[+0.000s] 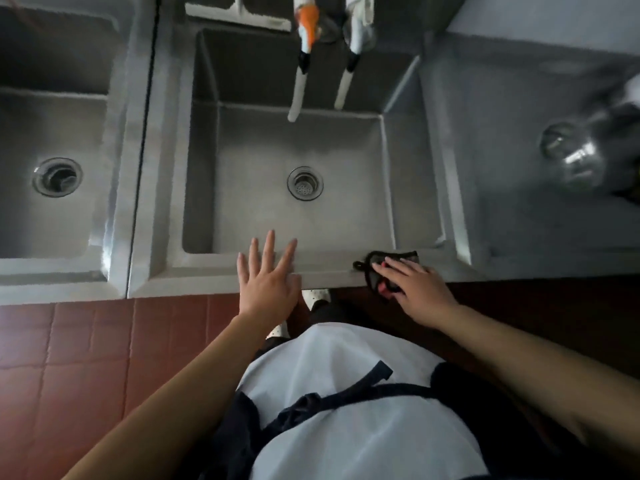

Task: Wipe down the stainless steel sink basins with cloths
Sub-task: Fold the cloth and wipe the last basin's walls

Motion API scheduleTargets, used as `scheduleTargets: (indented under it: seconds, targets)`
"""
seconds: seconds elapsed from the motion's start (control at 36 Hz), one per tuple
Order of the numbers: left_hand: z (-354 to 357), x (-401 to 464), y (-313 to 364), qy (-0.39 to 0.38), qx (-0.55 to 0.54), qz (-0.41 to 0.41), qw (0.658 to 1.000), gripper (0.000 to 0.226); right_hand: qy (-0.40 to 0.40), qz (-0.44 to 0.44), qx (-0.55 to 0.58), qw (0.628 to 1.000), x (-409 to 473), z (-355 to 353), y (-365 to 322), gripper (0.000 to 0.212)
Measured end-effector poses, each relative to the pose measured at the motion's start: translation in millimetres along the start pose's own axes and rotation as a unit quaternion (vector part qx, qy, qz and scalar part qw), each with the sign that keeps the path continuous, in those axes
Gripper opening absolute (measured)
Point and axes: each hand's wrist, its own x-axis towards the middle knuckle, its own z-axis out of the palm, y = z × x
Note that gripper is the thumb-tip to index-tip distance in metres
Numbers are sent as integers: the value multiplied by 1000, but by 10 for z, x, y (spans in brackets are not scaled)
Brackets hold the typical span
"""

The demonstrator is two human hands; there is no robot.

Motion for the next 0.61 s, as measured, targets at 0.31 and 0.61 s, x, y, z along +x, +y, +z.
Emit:
scheduleTargets:
  seconds: [0.31, 0.61]
  targets:
    - [-288, 267, 1050, -181, -377, 54, 907, 39, 215, 254, 592, 734, -297, -227, 91, 59]
    - [-806, 403, 1671, -209, -537, 45, 816, 31, 99, 54, 768, 630, -186, -870, -14, 61]
